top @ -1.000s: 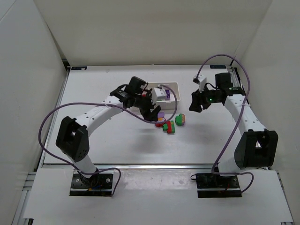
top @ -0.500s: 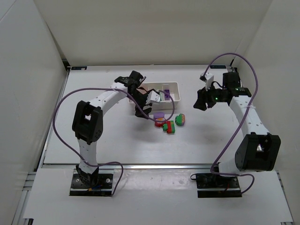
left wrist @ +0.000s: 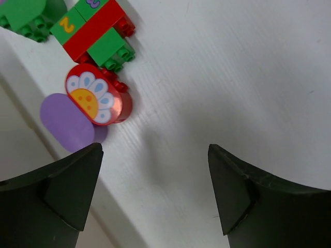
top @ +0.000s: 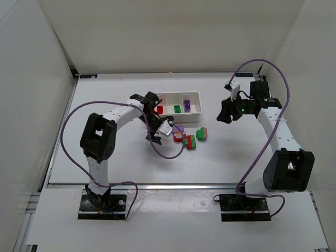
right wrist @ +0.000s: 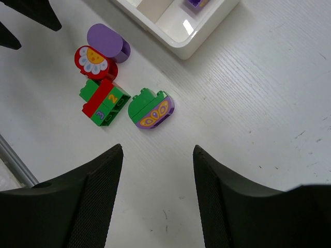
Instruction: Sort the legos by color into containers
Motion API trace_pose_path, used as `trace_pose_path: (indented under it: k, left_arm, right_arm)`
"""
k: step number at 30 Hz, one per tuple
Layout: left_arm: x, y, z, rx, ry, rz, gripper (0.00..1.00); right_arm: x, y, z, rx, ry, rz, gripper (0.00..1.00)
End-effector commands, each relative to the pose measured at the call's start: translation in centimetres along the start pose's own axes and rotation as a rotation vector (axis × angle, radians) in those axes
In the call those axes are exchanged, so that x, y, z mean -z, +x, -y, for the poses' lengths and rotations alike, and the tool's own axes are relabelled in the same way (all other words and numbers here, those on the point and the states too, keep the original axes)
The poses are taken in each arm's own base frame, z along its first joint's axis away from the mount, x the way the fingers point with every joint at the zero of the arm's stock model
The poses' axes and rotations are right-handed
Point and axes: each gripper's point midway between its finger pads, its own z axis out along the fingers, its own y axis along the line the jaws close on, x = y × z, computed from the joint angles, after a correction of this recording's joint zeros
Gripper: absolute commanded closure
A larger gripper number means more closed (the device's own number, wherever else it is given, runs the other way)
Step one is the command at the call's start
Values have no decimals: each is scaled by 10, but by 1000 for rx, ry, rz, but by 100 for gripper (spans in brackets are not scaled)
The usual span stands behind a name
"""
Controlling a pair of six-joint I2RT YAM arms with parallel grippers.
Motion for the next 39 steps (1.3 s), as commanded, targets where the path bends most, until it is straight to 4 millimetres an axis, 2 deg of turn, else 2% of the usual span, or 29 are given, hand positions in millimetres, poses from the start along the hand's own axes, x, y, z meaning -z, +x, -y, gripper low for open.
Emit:
trace_pose_path:
  k: [1,5,11,12,14,16,17,22,25,29,39]
  left_arm:
    - [16,-21,-25,-254,-84,18,6]
    - [14,-22,-38,-376,-90,20,6]
    - [2,-23,-51,-501,-73,26,6]
    - [0,-25,-54,-514,-72,28,6]
    - [-2,-25,-63,-546,-70,28,6]
    - [-10,-20,-59,-545,-18,44,6]
    - [-6,-26,-69,-568,-23,42,6]
    - [-16,-15,-66,-563,66,49,5]
    - [-18,-17,-69,-600,90,48,5]
    - [-28,-13,-63,-612,145,64,4]
    - [-43,-11,-75,-645,165,73,3]
  right_arm:
    - [2,-6,1,15,2,33,39]
    - [1,-6,0,11,2,36,39]
    - [0,-5,-1,10,2,38,39]
    - [5,-2,6,-8,21,42,39]
    - [5,-2,7,-11,20,45,39]
    - [6,-1,7,-18,21,47,39]
    - [7,-1,7,-18,21,49,39]
    - [10,1,10,-31,29,52,39]
    - [12,1,12,-33,35,56,39]
    - [17,3,16,-51,46,61,39]
    - [28,11,20,-94,65,76,38]
